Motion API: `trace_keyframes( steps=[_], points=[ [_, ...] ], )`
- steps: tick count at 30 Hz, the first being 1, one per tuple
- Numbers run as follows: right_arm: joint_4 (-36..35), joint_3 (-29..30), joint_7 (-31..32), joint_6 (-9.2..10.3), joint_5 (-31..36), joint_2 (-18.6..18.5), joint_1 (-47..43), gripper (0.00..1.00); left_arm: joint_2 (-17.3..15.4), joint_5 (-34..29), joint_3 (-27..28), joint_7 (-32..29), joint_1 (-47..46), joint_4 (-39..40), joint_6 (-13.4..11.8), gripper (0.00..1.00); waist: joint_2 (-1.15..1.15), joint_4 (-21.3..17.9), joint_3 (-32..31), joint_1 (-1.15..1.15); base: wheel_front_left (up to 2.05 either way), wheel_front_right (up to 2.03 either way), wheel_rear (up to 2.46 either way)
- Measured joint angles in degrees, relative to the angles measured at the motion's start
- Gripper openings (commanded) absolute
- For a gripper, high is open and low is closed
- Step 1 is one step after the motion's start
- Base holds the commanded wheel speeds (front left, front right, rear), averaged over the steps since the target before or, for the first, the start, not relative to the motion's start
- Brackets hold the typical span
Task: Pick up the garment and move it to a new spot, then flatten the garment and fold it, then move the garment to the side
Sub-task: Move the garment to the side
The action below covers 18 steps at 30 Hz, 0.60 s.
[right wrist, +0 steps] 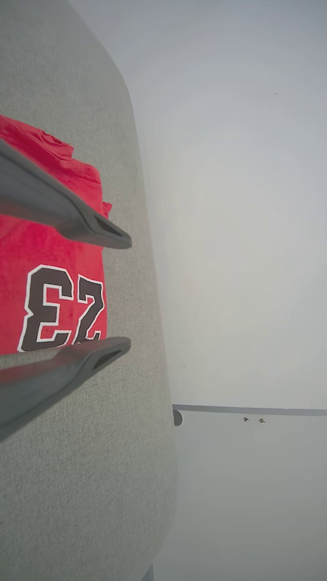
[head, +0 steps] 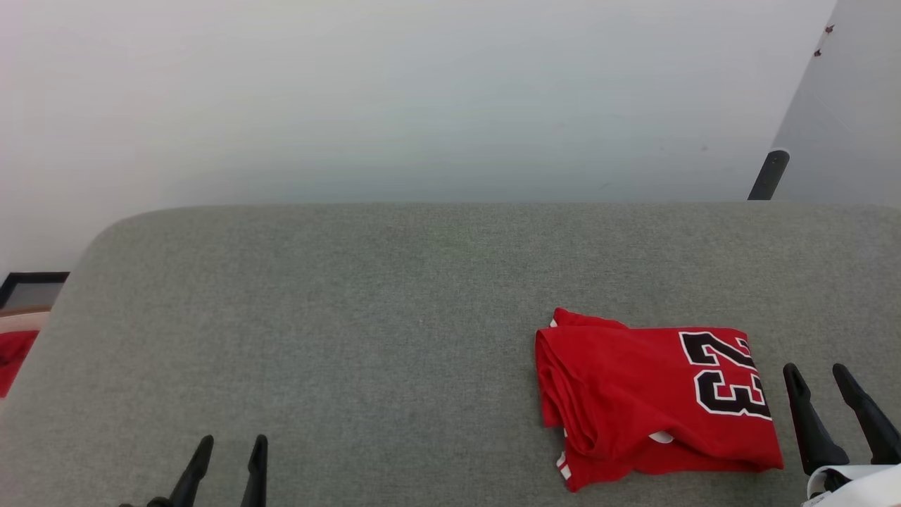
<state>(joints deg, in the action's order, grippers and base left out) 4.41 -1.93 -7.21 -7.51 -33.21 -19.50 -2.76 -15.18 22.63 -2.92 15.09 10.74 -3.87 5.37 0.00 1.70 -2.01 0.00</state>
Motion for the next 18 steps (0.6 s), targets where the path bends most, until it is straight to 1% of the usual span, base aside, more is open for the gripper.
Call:
trace_keyframes(
  steps=[12,15,18],
  points=[
    [-0.26,0.07,0.85,0.00,-0.08,0.57,0.00,1.00,-0.12,0.07,-0.65,-0.21,0.02,0.97,-0.34,1.00,0.00,0.25,-0.19,0.00,0.00,0.00,0.00],
    [0.03,-0.60,3.50,0.00,-0.62,0.21,0.48,1.00,0.03,0.27,-1.02,-0.21,0.01,1.15,-0.40,1.00,0.00,0.36,0.00,0.00,0.00,0.00,0.00],
    [0.30,-1.81,7.78,0.00,-0.98,-2.16,3.65,1.00,0.31,0.51,-1.35,-0.21,-0.21,1.16,-0.41,1.00,0.00,0.37,0.60,0.00,0.00,0.00,0.00]
  ],
)
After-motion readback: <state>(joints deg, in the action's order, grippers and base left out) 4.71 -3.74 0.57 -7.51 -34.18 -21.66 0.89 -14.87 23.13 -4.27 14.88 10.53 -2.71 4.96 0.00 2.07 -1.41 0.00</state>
